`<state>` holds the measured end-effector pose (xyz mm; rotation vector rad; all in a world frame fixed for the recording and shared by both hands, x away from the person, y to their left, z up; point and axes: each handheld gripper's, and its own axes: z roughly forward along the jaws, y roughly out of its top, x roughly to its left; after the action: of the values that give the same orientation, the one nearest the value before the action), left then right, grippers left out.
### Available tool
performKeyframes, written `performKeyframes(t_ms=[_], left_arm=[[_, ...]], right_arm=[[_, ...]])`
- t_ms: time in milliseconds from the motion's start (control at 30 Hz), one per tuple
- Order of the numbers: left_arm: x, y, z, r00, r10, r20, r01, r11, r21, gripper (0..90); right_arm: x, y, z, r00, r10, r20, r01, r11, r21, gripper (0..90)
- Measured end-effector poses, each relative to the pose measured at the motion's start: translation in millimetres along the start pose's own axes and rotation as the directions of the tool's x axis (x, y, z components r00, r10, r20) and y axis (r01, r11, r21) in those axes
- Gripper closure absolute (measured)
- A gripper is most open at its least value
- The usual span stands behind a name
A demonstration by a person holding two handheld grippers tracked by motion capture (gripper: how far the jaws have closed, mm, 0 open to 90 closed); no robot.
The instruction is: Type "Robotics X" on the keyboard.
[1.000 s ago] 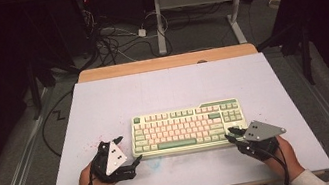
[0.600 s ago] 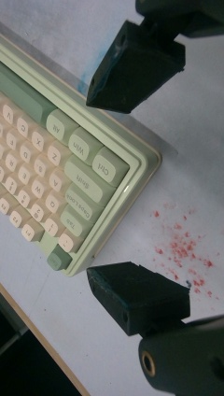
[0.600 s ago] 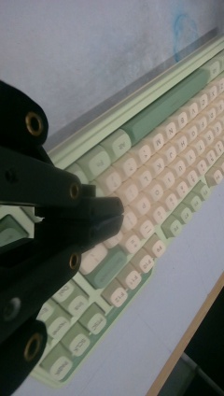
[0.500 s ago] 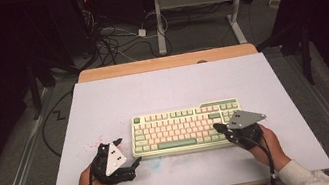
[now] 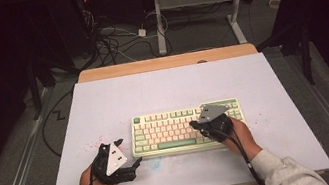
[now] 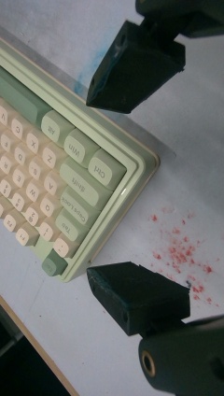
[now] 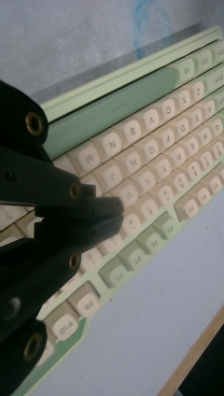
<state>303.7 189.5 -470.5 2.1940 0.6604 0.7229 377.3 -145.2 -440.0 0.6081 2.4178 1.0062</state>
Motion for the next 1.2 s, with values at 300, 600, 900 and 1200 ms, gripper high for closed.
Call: performKeyframes(t_ms=[300, 600, 900, 1200], left_arm=[[-0.9, -0.3, 1.0, 0.9999, 0.001, 0.011, -0.001, 1.0, 0.006, 15.7], [-0.8, -0.8, 1.2, 0.9998, -0.002, 0.02, 0.001, 1.0, 0.01, 15.7], [-1.6, -0.5, 2.0, 0.9997, 0.006, 0.023, -0.007, 0.9998, 0.018, 15.7], [-1.6, -0.6, 2.8, 0.9997, 0.009, 0.023, -0.009, 0.9997, 0.024, 15.7]], right_arm=[[0.3, 10.8, 24.2, 0.9999, 0.005, -0.01, -0.004, 0.999, 0.049, 90.0], [-1.6, 14.7, 33.4, 0.9999, -0.006, 0.015, 0.004, 0.996, 0.089, 90.0], [-0.5, 17.1, 32.4, 0.9999, -0.004, 0.01, 0.002, 0.991, 0.134, 90.0], [-4.4, 16.4, 13.9, 0.999, 0.043, 0.01, -0.043, 0.999, 0.028, 89.8]])
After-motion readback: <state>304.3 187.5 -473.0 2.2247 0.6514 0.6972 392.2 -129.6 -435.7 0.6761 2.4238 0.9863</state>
